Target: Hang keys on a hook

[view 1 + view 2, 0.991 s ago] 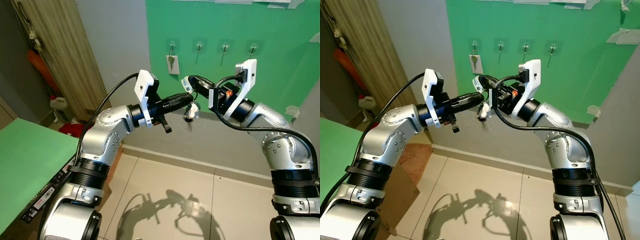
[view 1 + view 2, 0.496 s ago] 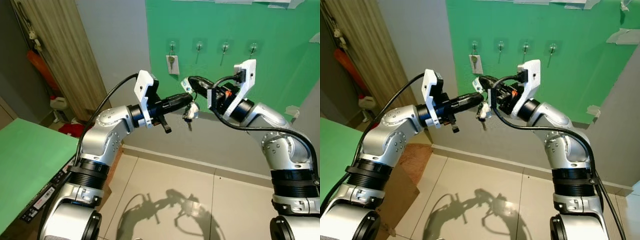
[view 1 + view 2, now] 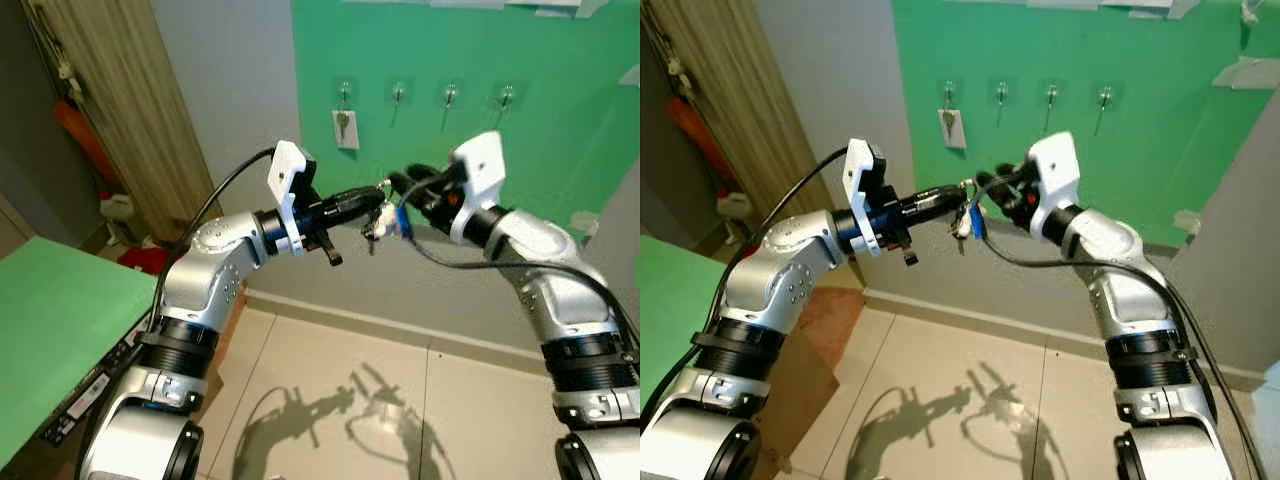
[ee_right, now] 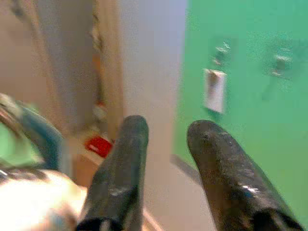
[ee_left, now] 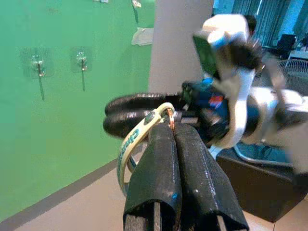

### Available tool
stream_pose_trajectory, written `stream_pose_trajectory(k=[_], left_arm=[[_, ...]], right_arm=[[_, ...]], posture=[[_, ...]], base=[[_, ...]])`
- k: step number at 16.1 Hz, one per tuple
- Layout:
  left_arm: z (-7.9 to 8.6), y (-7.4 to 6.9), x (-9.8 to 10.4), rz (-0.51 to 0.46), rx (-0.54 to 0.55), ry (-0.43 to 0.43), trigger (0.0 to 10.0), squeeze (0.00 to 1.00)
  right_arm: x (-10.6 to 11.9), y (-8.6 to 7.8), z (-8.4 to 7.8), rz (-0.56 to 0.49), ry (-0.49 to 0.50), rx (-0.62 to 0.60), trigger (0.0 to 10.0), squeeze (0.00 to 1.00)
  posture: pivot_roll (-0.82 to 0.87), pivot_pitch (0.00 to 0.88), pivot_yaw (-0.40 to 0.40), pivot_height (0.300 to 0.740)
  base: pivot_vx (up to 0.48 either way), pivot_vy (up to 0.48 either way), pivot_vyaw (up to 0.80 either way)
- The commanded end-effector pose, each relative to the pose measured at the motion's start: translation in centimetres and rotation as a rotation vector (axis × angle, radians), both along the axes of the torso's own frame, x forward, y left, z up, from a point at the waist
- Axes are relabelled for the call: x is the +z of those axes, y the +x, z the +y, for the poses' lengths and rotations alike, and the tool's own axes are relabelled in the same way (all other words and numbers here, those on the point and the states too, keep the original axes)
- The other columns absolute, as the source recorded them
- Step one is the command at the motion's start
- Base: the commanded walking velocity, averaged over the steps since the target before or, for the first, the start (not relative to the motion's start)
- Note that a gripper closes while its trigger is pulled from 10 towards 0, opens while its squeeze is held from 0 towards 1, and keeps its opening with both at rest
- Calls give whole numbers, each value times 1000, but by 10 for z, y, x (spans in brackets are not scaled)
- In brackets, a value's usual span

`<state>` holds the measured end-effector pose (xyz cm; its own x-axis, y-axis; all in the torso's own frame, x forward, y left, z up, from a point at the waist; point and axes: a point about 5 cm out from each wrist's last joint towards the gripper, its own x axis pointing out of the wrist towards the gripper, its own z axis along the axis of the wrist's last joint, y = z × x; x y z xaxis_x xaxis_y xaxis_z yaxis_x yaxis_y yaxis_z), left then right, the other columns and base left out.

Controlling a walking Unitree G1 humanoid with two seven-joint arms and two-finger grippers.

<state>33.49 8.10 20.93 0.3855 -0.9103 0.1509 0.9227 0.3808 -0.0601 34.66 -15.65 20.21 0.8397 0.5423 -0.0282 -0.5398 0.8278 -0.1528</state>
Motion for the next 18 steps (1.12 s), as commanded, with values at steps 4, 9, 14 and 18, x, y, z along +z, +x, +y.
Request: stream_pose_trajectory(k=[4,9,14,18], left_arm=[[18,15,8,41,166,-114,0,0],[53,19,-9,118,492,-175,0,0],[75,4,-28,138,778,-167,0,0],[77,-2,-35,56,926,14,0,0]], right_arm=[[-20,-3,-2,-83,-89,-233,10000,620],[-38,-21,4,-145,12,-367,10000,0],[-62,-42,16,-61,314,-510,10000,0],[-79,-47,18,11,428,-525,10000,0]], posture=[[-203,0,107,740],[-167,0,86,740],[-136,0,78,740],[-123,0,82,740]], base=[[0,0,0],[0,0,0],[0,0,0],[0,0,0]])
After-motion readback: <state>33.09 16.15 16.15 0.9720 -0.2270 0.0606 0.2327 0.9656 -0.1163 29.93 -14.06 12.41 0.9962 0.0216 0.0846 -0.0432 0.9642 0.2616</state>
